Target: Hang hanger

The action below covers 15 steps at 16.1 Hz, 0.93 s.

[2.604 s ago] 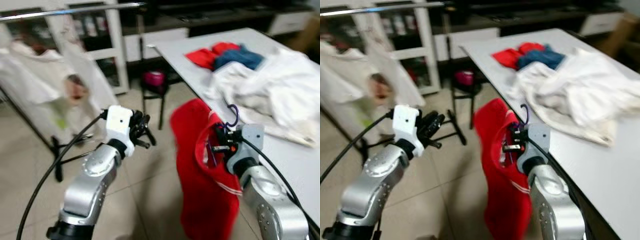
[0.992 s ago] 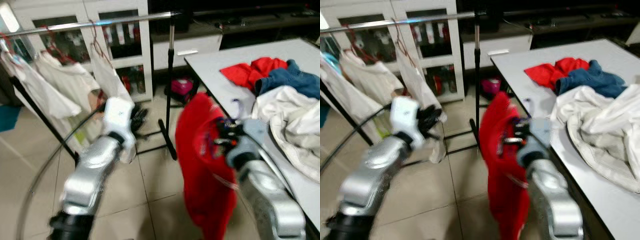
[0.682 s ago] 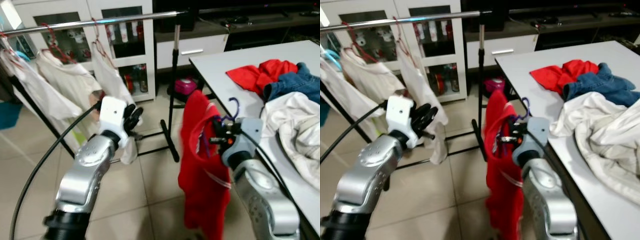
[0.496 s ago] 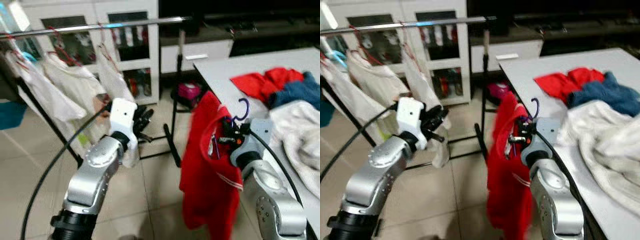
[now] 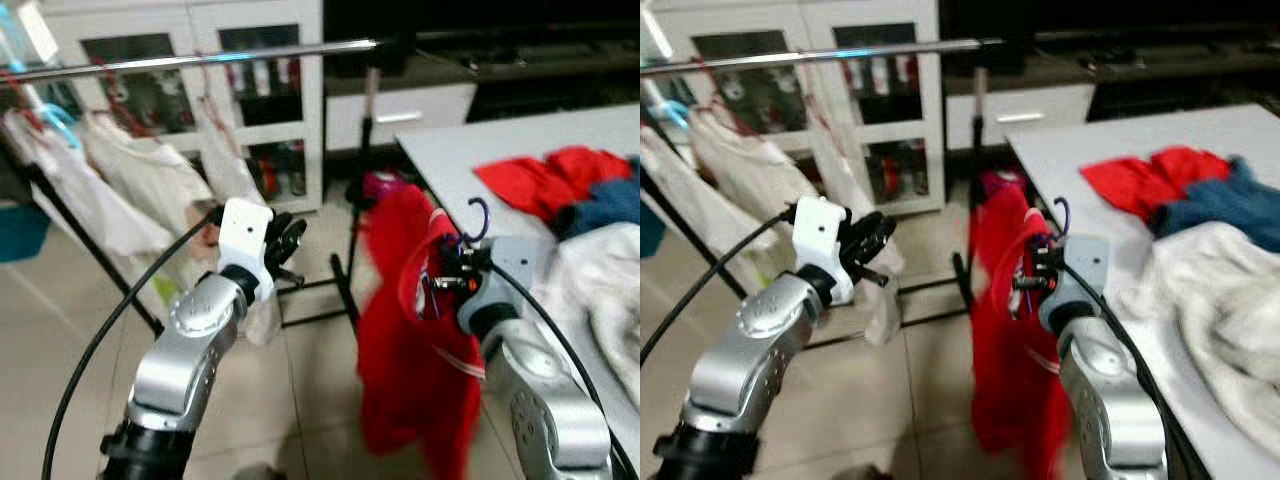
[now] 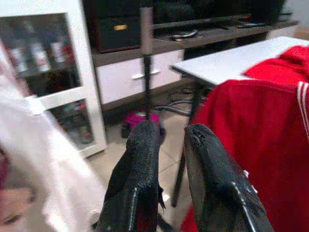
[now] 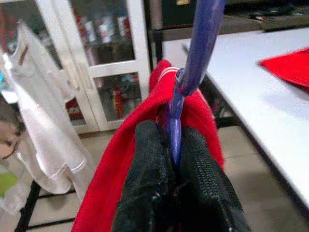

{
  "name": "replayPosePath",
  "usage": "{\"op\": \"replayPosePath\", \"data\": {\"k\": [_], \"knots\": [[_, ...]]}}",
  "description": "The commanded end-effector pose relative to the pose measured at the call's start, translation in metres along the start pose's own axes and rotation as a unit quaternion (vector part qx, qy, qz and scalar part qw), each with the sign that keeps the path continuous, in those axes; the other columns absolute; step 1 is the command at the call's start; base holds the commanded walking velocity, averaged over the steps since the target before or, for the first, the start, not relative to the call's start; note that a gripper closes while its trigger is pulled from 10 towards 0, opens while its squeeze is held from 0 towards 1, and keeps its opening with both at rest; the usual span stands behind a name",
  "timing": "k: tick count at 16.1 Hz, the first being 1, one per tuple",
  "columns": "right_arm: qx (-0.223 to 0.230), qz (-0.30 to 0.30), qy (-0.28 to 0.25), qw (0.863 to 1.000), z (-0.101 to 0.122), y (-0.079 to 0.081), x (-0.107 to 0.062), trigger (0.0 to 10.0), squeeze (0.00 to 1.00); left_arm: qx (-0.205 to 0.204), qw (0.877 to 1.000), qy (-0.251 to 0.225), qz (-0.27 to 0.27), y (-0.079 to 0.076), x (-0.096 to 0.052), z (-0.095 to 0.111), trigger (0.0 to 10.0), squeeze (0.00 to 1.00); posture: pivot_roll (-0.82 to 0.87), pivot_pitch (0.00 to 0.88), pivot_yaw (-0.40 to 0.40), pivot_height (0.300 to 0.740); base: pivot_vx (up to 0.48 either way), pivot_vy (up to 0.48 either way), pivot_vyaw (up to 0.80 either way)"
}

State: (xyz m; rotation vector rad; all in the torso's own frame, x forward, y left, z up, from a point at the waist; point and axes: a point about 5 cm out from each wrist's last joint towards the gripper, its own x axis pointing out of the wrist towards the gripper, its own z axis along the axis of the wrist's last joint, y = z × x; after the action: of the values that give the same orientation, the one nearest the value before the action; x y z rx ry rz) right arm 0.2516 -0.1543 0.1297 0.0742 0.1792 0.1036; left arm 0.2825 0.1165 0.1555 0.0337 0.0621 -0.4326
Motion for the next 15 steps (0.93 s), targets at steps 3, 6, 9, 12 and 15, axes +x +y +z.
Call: {"op": "replayPosePath", "data": {"k": [3, 6, 9, 12, 15], "knots": [[-0.011, 0.008, -0.019, 1.0, 0.0079, 0.0069, 0.0002, 10.0, 0.0, 0.006, 1.0, -0.002, 0.009, 0.0049, -0.0009, 0.0026, 10.0, 0.0, 0.0, 0.054, 0.017, 0.74, 0.325, 0.0, 0.53], [-0.011, 0.003, -0.024, 1.0, 0.0092, 0.0052, 0.0013, 10.0, 0.0, 0.008, 1.0, -0.003, 0.007, 0.0046, 0.0003, 0.0032, 10.0, 0.0, 0.0, 0.048, 0.018, 0.74, 0.324, 0.0, 0.0], [-0.015, 0.002, -0.026, 1.0, 0.0095, 0.0049, 0.0023, 10.0, 0.0, 0.009, 1.0, -0.004, 0.007, 0.0048, 0.0016, 0.0036, 10.0, 0.0, 0.0, 0.044, 0.018, 0.74, 0.325, 0.0, 0.0], [-0.015, -0.001, -0.027, 1.0, 0.0097, 0.0034, 0.0026, 10.0, 0.0, 0.01, 1.0, -0.003, 0.006, 0.0038, 0.0014, 0.0035, 10.0, 0.0, 0.0, 0.045, 0.017, 0.74, 0.325, 0.0, 0.0], [-0.017, -0.003, -0.026, 1.0, 0.0087, 0.0027, 0.0014, 10.0, 0.0, 0.008, 1.0, -0.001, 0.005, 0.003, 0.0008, 0.0017, 10.0, 0.0, 0.0, 0.039, 0.016, 0.74, 0.326, 0.0, 0.0]]}}
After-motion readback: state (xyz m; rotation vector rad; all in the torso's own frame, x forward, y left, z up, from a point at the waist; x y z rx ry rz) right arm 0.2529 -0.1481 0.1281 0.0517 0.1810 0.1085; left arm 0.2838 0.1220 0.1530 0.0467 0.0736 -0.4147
